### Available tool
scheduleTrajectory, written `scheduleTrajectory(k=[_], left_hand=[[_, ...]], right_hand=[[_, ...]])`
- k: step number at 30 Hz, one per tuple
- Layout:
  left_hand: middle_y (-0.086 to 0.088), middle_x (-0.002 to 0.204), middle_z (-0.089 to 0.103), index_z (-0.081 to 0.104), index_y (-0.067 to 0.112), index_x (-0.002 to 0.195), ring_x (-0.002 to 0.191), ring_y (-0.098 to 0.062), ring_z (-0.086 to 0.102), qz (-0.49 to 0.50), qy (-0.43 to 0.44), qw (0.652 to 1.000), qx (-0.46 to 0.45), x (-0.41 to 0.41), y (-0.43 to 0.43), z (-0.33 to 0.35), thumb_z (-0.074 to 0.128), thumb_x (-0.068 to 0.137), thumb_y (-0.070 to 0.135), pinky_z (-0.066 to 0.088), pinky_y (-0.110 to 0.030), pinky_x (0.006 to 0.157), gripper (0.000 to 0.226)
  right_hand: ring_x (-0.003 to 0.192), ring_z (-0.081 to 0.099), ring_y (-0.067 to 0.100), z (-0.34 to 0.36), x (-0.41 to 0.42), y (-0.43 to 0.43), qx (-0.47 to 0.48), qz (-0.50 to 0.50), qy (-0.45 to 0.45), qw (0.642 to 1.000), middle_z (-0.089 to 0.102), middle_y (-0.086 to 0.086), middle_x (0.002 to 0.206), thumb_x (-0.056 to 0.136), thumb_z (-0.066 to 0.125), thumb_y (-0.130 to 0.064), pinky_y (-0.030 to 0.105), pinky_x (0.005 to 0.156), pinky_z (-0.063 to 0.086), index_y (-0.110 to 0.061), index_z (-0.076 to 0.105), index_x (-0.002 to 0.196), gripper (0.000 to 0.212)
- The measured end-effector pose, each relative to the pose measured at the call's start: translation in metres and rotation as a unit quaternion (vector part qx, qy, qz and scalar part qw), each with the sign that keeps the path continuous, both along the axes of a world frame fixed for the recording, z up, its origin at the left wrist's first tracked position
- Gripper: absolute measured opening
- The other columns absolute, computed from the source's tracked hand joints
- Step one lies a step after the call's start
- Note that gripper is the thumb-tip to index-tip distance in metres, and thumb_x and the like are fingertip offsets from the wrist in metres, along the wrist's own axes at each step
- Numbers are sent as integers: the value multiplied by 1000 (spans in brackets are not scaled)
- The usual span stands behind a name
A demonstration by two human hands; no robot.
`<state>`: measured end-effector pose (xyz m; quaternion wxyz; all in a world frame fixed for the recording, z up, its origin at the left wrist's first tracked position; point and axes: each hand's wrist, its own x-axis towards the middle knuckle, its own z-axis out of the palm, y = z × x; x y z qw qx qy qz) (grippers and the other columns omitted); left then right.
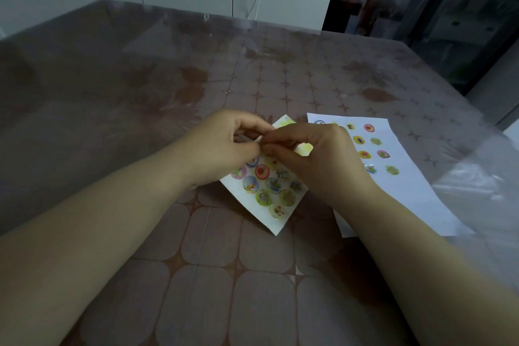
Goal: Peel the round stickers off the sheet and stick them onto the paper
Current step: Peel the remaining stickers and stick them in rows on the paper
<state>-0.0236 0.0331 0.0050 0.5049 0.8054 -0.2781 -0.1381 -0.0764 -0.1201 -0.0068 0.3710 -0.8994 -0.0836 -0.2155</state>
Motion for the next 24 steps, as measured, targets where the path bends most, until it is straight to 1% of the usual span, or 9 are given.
scheduleTrajectory(k=[2, 5, 7, 11, 14, 16, 18, 20, 24], left_hand=[[-4, 94, 73, 70, 18, 100, 90, -17, 68, 29, 18, 999, -18, 1, -1, 0, 51, 84, 0, 52, -24, 80, 30], [1, 87, 73, 72, 18, 93, 85, -12, 69, 64, 48, 996, -51, 3, -3, -2, 49, 89, 9, 53, -29, 84, 24], [5, 85, 72, 72, 20, 90, 80, -6, 68, 71, 44, 995, -52, 6, -2, -3, 52, 90, 12, 52, -24, 82, 21], [5, 78, 72, 71, 16, 92, 67, 0, 65, 64, 53, 994, -67, 8, 2, -3, 63, 83, 5, 50, -8, 67, 16], [-4, 71, 71, 65, 21, 101, 50, 0, 58, 74, 25, 996, -42, 8, 4, -2, 65, 82, 8, 45, -10, 51, 23], [2, 58, 68, 57, 27, 105, 42, -2, 47, 83, -27, 996, -6, 8, 5, -2, 66, 81, 14, 37, -14, 46, 28], [7, 55, 67, 49, 30, 109, 46, -4, 47, 84, -60, 994, 20, 9, 6, -2, 67, 81, 19, 37, -17, 49, 35], [11, 56, 67, 45, 31, 112, 47, -3, 48, 76, -79, 993, 30, 8, 6, -2, 66, 81, 19, 38, -17, 52, 39], [4, 59, 68, 42, 33, 114, 51, -4, 51, 79, -87, 993, 26, 9, 6, -2, 64, 82, 18, 38, -14, 56, 41]], right_hand=[[69, 58, -8, 0, 0, 0, 8, -5, -13, 1000, 62, -27, 67, 74, 68, -24, 13, 69, 46, -27, 75, 88, 16], [75, 61, 1, 2, -1, 1, 9, -17, -1, 1000, 64, -19, 72, 74, 72, -18, 12, 68, 46, -26, 75, 85, 14], [75, 61, 2, 3, -1, 4, 18, -20, 26, 999, 65, -16, 70, 74, 73, -16, 12, 66, 46, -26, 75, 84, 14], [63, 62, 2, 6, -4, 12, 47, -18, 58, 997, 69, -10, 65, 75, 72, -23, 16, 61, 47, -27, 75, 79, 6], [58, 59, -2, 6, -2, 14, 106, -27, 70, 992, 67, -12, 64, 75, 72, -18, 8, 55, 42, -22, 74, 78, 5], [58, 58, -2, 6, 0, 16, 128, -40, 88, 987, 66, -12, 65, 75, 73, -17, 5, 54, 39, -24, 70, 82, 11], [58, 58, -3, 3, -1, 18, 143, -53, 107, 982, 65, -12, 65, 76, 73, -19, 5, 53, 40, -27, 66, 86, 16], [59, 60, -3, 3, -2, 19, 154, -63, 118, 979, 66, -13, 65, 76, 73, -22, 5, 51, 42, -29, 66, 83, 12], [56, 61, -3, 3, -3, 17, 162, -80, 132, 975, 69, -10, 63, 76, 72, -20, 8, 47, 44, -26, 69, 70, 9]])
